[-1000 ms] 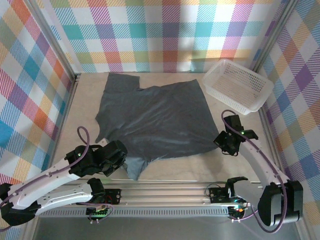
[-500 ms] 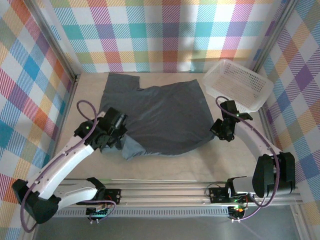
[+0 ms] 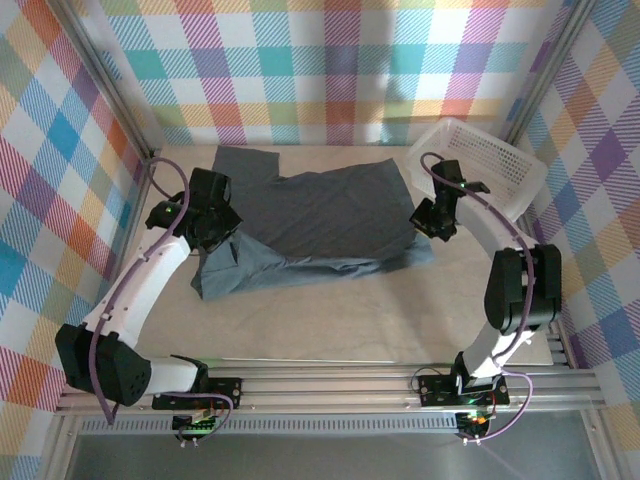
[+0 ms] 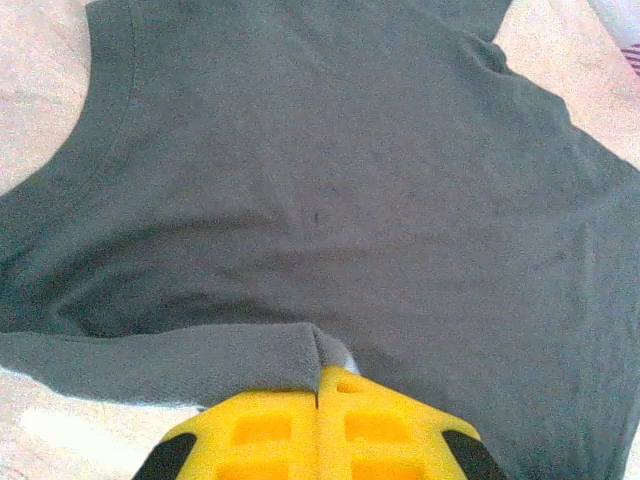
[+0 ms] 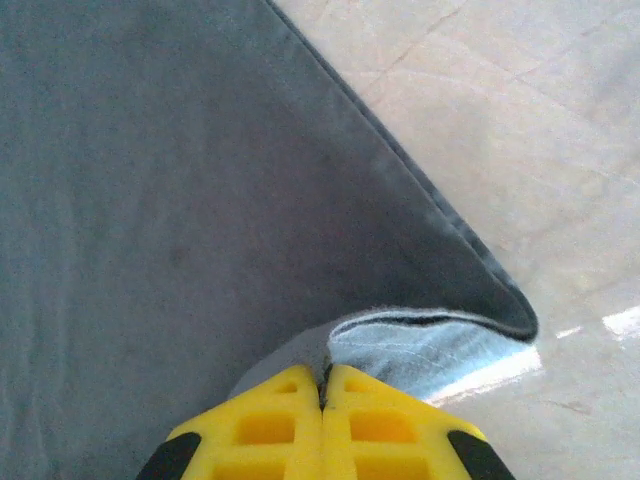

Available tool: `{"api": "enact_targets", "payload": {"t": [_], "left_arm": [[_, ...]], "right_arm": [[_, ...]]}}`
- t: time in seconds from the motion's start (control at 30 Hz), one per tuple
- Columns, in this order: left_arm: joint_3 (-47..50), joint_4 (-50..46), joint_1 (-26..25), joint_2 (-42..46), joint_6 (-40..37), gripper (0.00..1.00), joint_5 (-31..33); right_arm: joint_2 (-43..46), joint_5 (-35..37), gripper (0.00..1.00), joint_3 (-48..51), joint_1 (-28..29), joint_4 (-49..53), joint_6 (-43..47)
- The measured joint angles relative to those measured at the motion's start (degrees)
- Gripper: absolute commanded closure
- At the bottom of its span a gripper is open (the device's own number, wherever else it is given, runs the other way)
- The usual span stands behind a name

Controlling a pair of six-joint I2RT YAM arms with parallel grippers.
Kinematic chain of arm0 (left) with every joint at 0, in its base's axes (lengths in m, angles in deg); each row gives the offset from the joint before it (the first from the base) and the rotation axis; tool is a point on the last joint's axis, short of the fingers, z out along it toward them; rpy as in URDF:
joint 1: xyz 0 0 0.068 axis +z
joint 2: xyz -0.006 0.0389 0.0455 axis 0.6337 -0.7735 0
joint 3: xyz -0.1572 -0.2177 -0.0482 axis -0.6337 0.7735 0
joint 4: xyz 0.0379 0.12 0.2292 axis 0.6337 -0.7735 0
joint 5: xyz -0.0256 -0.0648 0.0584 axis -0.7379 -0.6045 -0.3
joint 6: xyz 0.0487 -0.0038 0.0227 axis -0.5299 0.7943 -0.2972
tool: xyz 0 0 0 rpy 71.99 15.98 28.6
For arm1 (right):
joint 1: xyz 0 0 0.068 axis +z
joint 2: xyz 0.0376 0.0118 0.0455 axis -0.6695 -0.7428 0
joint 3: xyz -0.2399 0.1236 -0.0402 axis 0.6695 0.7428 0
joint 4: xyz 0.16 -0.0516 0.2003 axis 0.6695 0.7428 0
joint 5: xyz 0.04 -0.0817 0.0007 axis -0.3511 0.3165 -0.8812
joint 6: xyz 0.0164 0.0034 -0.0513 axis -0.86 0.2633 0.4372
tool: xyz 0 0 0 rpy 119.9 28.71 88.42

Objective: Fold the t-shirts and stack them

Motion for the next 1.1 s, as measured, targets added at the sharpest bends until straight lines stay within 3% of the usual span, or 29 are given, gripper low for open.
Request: {"api": "enact_targets", "payload": {"t": [0.43,0.77,1.1], "left_arm": [[0.0,2.51,5.49,-3.69,-3.45,1.0,-1.68],[0.0,2.71,9.14,-5.27,-5.51,1.0,-2.51],[0.0,4.09,10.08,-8.17,-7.02,1.0,-2.71]], "right_arm": [[-9.9,-0.33,1.0,-7.72,0.0,-0.02,2.75],[-10.38,3.98,1.0,-8.48,-0.68,0.5,2.47],[-11.17,3.78,1.0,-9.03,-0.92,0.39,2.47]]}}
